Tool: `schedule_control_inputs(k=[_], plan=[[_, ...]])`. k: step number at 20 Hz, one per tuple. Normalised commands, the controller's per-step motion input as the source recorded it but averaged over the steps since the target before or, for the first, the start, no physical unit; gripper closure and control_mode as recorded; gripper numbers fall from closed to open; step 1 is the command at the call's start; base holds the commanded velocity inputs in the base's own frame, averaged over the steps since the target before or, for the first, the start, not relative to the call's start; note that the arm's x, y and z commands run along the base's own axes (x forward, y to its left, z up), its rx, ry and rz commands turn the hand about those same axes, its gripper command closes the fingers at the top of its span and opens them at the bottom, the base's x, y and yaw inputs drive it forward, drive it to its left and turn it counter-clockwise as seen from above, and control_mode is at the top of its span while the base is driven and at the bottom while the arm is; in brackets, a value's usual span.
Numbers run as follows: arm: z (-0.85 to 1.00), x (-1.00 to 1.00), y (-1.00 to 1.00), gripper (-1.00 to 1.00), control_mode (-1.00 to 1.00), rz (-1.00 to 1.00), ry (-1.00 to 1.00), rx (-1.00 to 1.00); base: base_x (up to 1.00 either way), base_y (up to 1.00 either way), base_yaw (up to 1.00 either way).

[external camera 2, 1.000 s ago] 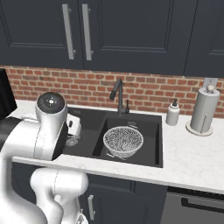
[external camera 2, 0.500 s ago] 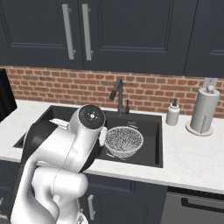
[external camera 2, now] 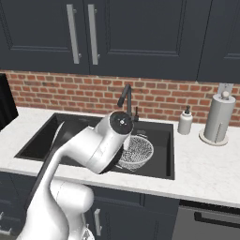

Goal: Put the colander in the sink, put the pear in the colander, and turn on the sink faucet and pour water over the colander.

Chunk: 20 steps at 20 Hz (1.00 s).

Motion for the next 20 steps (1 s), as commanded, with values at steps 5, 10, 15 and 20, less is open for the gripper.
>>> schedule_control_inputs(k=[5, 10, 15, 20], plan=[[-0.26, 0.35, -0.25, 1.0, -1.0, 0.03, 0.0, 0.0, 0.0, 0.0, 0.0], [-0.3, 0.39, -0.31, 1.0, -1.0, 0.08, -0.02, 0.0, 0.0, 0.0, 0.0], [-0.25, 0.44, -0.36, 1.0, -1.0, 0.14, 0.0, 0.0, 0.0, 0.0, 0.0], [-0.29, 0.45, -0.26, 1.0, -1.0, 0.1, -0.02, 0.0, 0.0, 0.0, 0.0]])
